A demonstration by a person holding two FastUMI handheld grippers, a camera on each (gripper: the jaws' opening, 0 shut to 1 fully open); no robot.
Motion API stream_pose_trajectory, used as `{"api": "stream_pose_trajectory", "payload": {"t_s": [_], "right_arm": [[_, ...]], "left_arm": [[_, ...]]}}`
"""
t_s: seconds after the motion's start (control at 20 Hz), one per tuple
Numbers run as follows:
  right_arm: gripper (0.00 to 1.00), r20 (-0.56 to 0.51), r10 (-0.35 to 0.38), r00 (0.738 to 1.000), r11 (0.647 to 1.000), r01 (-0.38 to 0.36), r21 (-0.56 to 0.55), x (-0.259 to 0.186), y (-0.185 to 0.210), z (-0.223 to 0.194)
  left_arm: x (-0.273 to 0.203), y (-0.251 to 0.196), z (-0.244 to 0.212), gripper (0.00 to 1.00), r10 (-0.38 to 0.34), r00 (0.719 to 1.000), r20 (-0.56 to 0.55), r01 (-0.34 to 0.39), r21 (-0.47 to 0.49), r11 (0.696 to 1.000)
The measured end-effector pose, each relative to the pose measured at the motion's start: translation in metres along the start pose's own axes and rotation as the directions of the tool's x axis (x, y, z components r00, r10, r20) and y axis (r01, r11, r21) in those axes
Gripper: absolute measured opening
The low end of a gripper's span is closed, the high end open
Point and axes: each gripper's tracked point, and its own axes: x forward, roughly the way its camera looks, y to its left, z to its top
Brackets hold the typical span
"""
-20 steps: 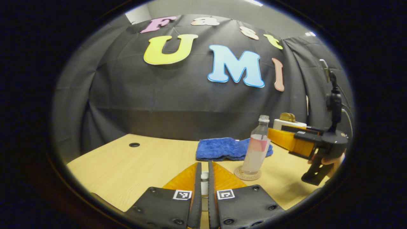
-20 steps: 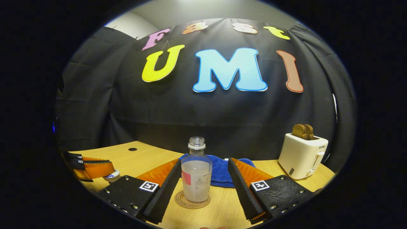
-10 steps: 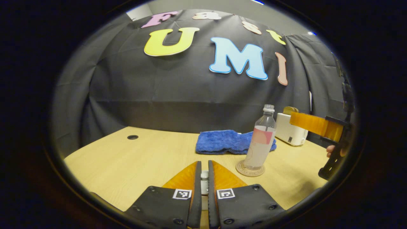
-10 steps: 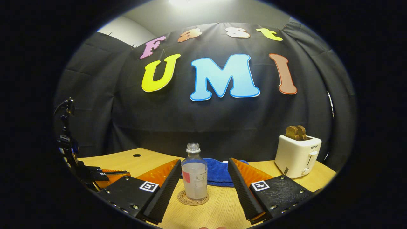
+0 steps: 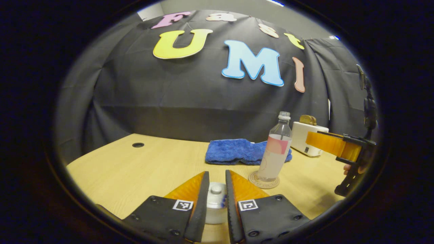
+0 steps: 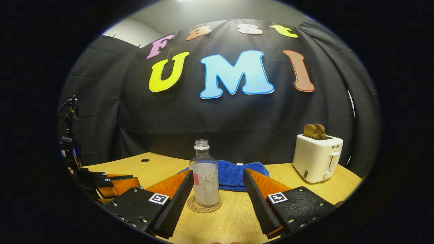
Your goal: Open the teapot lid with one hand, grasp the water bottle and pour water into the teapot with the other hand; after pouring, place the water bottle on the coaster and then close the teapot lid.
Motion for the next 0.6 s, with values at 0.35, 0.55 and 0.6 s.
{"api": "stream_pose_trajectory", "payload": {"t_s": [0.35, 0.55, 0.6], "right_arm": [[0.9, 0.004, -0.011, 1.0, 1.0, 0.011, 0.02, -0.023, 0.012, -0.007], [0.9, 0.025, -0.05, 0.998, 0.998, 0.05, 0.034, -0.049, 0.02, -0.013], [0.9, 0.029, -0.062, 0.998, 0.997, 0.061, 0.045, -0.058, 0.022, -0.014]], "left_arm": [[-0.032, 0.009, 0.009, 0.46, 0.025, 0.999, 0.023, -0.024, -0.038, 0.999], [-0.064, 0.016, 0.011, 0.37, 0.057, 0.997, 0.047, -0.057, -0.005, 0.998], [-0.071, 0.017, 0.011, 0.37, 0.064, 0.996, 0.054, -0.064, -0.002, 0.998]]}}
